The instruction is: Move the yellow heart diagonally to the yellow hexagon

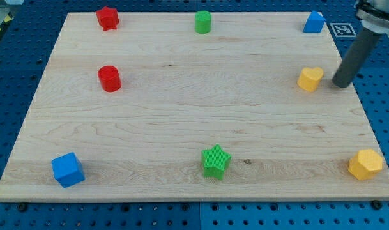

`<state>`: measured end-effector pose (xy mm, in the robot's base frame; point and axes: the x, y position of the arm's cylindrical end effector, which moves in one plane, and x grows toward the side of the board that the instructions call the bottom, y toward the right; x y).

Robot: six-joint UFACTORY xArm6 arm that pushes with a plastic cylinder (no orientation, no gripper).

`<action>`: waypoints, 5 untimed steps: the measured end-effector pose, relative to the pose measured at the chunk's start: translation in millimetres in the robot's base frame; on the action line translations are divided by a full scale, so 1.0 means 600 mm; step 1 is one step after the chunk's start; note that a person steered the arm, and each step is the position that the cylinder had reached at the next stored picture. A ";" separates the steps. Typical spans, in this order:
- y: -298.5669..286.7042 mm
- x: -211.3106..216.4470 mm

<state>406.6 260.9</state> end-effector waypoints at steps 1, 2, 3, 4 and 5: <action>-0.001 0.000; -0.033 0.000; -0.077 0.001; -0.126 0.001; -0.189 0.001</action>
<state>407.0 147.7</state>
